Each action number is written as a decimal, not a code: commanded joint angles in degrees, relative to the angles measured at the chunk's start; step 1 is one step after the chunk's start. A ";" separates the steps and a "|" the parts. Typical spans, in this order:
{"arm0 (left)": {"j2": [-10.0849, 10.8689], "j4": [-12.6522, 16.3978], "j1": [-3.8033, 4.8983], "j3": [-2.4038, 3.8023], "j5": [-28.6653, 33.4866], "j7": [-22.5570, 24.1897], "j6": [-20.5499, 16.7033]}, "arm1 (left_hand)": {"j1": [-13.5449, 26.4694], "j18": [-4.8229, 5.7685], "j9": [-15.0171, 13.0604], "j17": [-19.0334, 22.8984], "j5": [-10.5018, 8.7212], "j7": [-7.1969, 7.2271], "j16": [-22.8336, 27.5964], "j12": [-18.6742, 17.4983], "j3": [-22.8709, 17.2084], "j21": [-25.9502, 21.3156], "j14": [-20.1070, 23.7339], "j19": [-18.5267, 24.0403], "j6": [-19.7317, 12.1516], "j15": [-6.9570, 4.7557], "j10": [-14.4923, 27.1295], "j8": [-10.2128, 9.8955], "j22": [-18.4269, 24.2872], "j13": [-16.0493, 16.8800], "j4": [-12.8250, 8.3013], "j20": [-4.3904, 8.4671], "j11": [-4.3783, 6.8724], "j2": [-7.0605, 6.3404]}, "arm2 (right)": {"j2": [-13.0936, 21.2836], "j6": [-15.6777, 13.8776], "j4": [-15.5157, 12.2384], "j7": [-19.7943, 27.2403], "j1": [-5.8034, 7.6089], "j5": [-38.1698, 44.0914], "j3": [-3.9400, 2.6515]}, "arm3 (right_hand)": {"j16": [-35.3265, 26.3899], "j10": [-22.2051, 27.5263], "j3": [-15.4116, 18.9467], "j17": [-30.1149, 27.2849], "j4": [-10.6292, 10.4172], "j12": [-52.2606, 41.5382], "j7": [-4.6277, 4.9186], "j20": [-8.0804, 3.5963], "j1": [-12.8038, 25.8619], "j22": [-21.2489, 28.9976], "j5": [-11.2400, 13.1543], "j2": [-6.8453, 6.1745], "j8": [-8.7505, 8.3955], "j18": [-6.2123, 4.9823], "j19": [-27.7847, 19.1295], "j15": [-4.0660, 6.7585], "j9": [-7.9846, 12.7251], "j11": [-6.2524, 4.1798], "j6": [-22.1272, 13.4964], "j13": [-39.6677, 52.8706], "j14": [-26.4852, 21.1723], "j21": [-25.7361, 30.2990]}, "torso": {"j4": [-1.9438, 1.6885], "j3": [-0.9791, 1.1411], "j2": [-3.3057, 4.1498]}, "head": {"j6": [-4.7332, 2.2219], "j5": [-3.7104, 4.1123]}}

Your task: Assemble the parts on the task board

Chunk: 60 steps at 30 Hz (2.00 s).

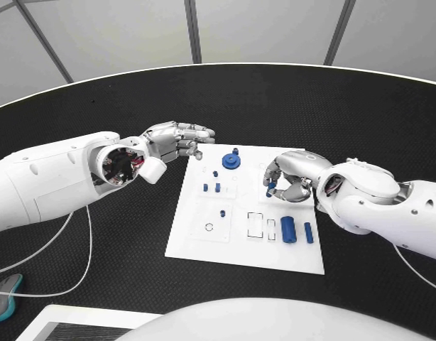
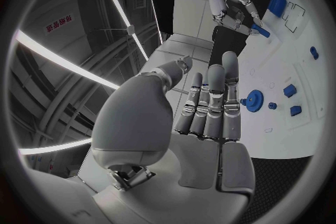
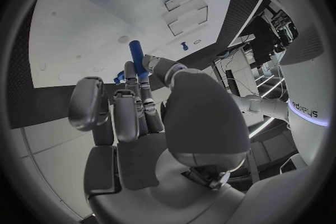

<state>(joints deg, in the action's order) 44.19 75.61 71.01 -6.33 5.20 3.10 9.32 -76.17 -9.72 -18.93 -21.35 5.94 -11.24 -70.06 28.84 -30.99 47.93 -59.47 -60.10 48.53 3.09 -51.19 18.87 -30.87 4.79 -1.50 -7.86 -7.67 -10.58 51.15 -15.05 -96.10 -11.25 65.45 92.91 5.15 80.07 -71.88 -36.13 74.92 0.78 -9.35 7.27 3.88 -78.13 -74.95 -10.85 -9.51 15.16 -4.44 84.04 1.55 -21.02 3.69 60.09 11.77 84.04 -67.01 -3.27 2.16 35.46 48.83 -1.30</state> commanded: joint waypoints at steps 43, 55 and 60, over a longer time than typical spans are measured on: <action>-1.32 -0.65 -0.01 0.01 -0.01 -0.17 0.67 | -0.18 -0.87 -0.14 0.14 0.36 -0.12 0.02 0.34 0.22 -0.38 0.57 0.17 -0.52 0.03 0.60 -0.08 0.13 0.10 0.11 -0.11 -0.03 0.60 | -14.76 -0.11 1.42 6.67 -3.11 -0.01 0.60 | 0.03 -1.34 -0.51 -0.02 0.73 -0.14 0.17 -0.31 -0.73 -0.32 -0.94 0.38 0.10 -0.29 0.92 0.34 -0.07 -0.85 0.06 0.60 2.95 0.32 | -0.23 0.04 0.19 | 0.90 -3.27; -1.28 -0.68 -0.01 0.01 -0.01 -0.21 0.70 | -0.18 -0.87 -0.14 0.14 0.36 -0.12 0.02 0.34 0.22 -0.38 0.57 0.17 -0.52 0.03 0.60 -0.08 0.13 0.10 0.11 -0.11 -0.03 0.60 | -15.73 1.01 2.63 6.82 -3.77 -0.01 0.82 | 0.03 -1.34 -0.51 -0.02 0.73 -0.14 0.17 -0.31 -0.73 -0.32 -0.94 0.38 0.10 -0.29 0.92 0.34 -0.07 -0.85 0.06 0.60 2.95 0.32 | -0.24 0.02 0.22 | 1.17 -3.61; -1.31 -0.67 -0.01 0.01 -0.01 -0.22 0.74 | -0.18 -0.87 -0.14 0.14 0.36 -0.12 0.02 0.34 0.22 -0.38 0.57 0.17 -0.52 0.03 0.60 -0.08 0.13 0.10 0.11 -0.11 -0.03 0.60 | -16.00 1.39 2.84 6.82 -3.89 -0.01 0.90 | 0.03 -1.34 -0.51 -0.02 0.73 -0.14 0.17 -0.31 -0.73 -0.32 -0.94 0.38 0.10 -0.29 0.92 0.34 -0.07 -0.85 0.06 0.60 2.95 0.32 | -0.21 0.00 0.19 | 1.17 -3.74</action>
<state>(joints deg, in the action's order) 42.88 74.92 70.99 -6.32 5.19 2.88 10.05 -76.17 -9.72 -19.00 -21.26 5.94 -11.44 -70.06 28.84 -30.99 47.93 -59.47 -60.10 48.33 3.10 -50.98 18.87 -30.80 4.81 -1.50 -7.86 -7.87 -10.58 35.17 -13.68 -93.28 -4.41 61.57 92.91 6.04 80.07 -71.87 -36.62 74.89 1.29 -9.10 7.26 3.89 -78.44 -74.93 -11.39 -9.22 15.19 -4.44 84.03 1.54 -21.03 3.68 60.06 12.33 84.04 -66.88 -3.50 2.19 35.66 50.00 -4.99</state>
